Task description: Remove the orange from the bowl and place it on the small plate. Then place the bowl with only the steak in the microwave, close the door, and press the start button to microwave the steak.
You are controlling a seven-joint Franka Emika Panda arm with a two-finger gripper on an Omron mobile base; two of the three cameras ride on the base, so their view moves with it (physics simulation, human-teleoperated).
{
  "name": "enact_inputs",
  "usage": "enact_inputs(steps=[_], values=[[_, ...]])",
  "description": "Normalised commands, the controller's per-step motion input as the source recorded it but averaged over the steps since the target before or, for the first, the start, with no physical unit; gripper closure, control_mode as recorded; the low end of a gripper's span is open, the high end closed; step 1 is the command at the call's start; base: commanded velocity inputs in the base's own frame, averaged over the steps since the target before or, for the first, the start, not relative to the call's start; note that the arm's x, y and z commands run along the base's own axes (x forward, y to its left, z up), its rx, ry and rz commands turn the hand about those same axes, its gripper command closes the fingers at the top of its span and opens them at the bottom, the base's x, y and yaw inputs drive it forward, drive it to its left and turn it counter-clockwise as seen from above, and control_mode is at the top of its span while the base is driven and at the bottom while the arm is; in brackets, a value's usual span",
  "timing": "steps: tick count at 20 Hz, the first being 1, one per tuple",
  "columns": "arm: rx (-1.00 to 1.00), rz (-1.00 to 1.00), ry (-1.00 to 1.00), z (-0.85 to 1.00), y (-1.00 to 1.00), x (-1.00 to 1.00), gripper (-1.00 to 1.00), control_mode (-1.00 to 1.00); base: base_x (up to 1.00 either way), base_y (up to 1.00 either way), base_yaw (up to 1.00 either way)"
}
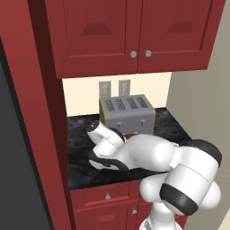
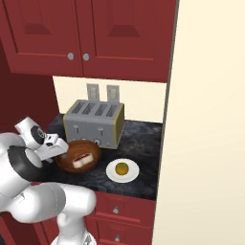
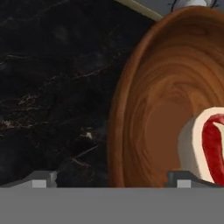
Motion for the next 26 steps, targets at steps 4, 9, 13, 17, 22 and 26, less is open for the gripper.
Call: enact_inputs(steps=[4,9,13,17,22,26], values=[[0.01,0.0,-0.06,0.0,-0.13,0.2,1.0,-1.0,0.0,0.0,0.0],[0.05,0.01,-0.09,0.0,-0.28,0.0,1.0,-1.0,0.0,0.0,0.0],[0.02,0.01,-0.08,0.05,-0.06,-0.05,1.0,-1.0,0.0,0.0,0.0],[0.0,0.0,0.0,0.5,0.0,-0.25,1.0,-1.0,0.0,0.0,0.0],[-0.02,0.01,-0.01,0.86,0.09,-0.51,1.0,-1.0,0.0,0.0,0.0],[-0.08,0.02,-0.15,0.89,0.0,-0.58,1.0,-1.0,0.0,0.0,0.0]])
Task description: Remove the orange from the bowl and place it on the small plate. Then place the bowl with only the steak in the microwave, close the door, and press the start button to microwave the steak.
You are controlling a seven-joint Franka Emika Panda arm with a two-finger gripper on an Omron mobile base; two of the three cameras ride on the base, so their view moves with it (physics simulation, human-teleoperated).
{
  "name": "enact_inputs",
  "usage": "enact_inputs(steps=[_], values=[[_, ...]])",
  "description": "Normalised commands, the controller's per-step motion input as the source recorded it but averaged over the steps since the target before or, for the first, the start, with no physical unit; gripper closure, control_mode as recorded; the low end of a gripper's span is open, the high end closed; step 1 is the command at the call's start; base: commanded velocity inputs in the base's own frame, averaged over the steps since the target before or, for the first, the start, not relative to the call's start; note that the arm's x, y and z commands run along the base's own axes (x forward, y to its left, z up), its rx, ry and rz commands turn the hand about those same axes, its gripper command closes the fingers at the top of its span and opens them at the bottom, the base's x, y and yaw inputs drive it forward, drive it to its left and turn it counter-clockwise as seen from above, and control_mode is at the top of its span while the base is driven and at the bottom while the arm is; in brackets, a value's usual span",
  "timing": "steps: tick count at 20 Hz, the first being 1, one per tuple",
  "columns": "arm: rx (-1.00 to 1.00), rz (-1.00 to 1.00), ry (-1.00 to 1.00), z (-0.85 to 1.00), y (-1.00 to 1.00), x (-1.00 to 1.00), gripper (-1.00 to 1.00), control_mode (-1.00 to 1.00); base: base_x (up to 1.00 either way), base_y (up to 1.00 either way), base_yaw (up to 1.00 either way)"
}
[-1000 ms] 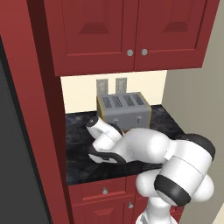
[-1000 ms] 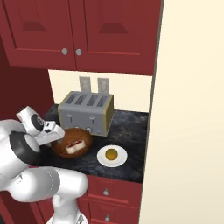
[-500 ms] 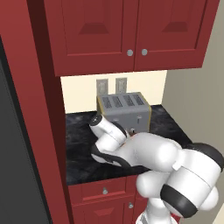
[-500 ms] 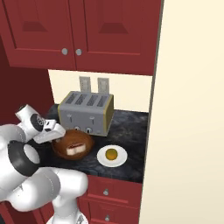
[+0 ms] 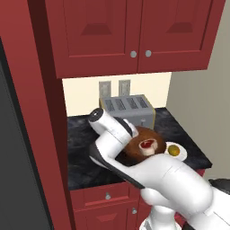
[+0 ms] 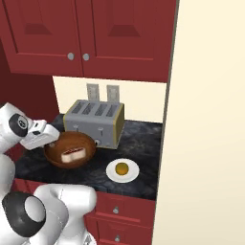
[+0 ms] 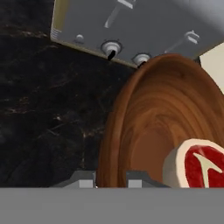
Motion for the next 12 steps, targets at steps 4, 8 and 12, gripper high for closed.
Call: enact_inputs(steps=[4,8,12], values=[[-0.01,0.01,-0.09,0.96,-0.14,-0.51,1.0,-1.0,0.0,0.0,0.0],[-0.01,0.01,-0.11,0.96,-0.32,-0.65,1.0,-1.0,0.0,0.0,0.0],[0.0,0.06,-0.13,0.79,-0.36,-0.7,1.0,-1.0,0.0,0.0,0.0]])
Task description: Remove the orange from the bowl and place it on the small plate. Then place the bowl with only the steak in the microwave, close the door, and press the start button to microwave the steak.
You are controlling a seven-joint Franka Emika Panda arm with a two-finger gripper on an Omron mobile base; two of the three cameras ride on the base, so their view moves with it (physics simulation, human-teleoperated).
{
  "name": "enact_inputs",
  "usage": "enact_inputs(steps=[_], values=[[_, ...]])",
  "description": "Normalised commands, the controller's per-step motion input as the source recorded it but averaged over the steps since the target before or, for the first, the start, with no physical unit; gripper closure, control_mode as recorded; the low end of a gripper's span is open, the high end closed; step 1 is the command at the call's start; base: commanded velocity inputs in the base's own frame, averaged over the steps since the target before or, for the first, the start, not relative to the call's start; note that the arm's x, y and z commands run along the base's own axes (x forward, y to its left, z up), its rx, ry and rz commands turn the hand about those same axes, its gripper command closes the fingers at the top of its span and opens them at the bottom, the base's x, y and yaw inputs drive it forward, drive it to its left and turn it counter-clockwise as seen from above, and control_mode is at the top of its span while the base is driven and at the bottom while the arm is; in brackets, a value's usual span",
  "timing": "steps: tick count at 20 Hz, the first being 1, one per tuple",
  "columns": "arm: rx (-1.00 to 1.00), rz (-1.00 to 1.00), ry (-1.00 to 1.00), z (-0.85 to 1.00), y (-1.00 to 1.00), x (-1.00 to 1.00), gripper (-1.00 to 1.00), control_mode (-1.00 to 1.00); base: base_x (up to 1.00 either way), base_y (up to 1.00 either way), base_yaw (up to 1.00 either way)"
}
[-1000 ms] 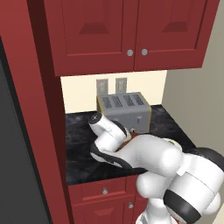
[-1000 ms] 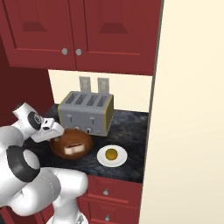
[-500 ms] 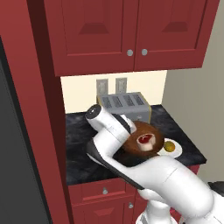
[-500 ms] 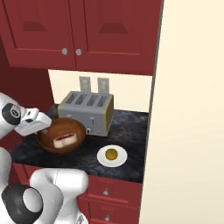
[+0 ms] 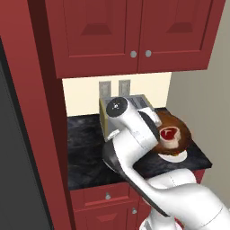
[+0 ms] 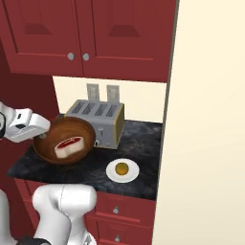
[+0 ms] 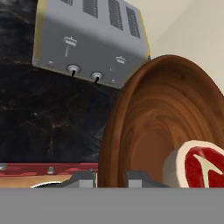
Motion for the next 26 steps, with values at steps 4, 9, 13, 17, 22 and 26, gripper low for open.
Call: enact_inputs(steps=[4,9,13,17,22,26], values=[[0.0,0.18,-0.05,0.56,-0.34,-0.62,1.0,-1.0,0.0,0.0,0.0],[0.0,0.21,0.0,0.46,-0.41,-0.23,1.0,-1.0,0.0,0.0,0.0],[0.0,0.19,0.0,0.14,-0.18,0.0,1.0,-1.0,0.0,0.0,0.0],[0.0,0.04,0.05,0.0,0.0,0.0,1.0,-1.0,0.0,0.0,0.0],[0.0,0.01,0.07,0.0,0.0,0.0,1.0,-1.0,0.0,0.0,0.0],[0.0,0.0,0.01,-0.03,0.03,-0.08,1.0,1.0,-0.73,0.12,0.0]])
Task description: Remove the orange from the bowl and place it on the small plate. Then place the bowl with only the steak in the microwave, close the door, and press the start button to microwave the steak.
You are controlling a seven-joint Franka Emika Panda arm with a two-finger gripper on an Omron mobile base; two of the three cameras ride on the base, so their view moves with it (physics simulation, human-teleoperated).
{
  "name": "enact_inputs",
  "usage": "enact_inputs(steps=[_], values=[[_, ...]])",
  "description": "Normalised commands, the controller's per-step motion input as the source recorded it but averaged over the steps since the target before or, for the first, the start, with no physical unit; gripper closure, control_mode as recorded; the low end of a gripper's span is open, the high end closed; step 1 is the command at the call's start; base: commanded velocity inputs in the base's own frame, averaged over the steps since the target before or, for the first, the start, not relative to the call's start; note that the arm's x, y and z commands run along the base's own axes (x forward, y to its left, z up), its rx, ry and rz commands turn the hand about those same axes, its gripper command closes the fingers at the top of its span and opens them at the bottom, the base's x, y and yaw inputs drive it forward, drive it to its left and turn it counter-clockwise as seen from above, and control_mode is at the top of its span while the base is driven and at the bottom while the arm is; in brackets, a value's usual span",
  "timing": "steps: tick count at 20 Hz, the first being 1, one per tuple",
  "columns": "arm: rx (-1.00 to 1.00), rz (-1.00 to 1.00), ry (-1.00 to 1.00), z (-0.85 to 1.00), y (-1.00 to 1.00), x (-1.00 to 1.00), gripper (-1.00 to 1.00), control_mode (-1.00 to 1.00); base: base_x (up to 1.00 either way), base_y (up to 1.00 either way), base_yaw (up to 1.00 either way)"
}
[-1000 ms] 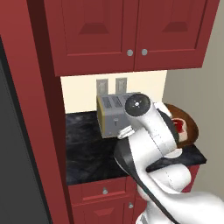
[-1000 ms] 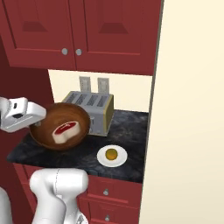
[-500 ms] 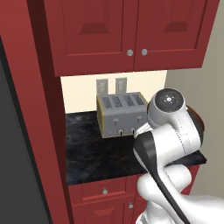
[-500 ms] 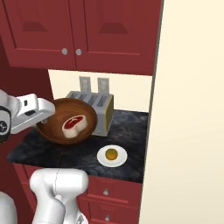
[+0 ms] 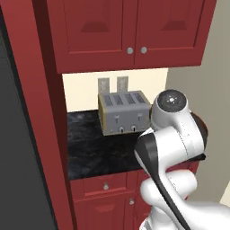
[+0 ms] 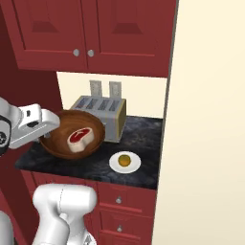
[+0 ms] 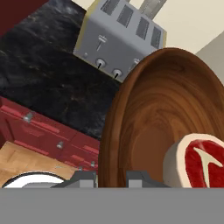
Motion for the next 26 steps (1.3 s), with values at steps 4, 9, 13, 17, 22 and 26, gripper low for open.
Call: enact_inputs(steps=[4,9,13,17,22,26], values=[[0.0,0.0,0.0,0.0,0.0,0.0,1.0,1.0,-1.0,0.26,0.0],[0.0,0.0,0.0,0.0,0.0,0.0,1.0,1.0,-1.0,0.29,0.0],[0.0,0.0,0.0,0.0,0.0,0.0,1.0,1.0,-0.99,0.85,0.04],[0.0,0.0,0.0,0.0,0.0,0.0,1.0,1.0,-0.55,1.0,0.13],[0.0,0.0,0.0,0.0,0.0,0.0,1.0,1.0,-0.06,1.0,0.12],[0.0,0.0,0.0,0.0,0.0,0.0,1.0,1.0,0.01,1.0,0.07]])
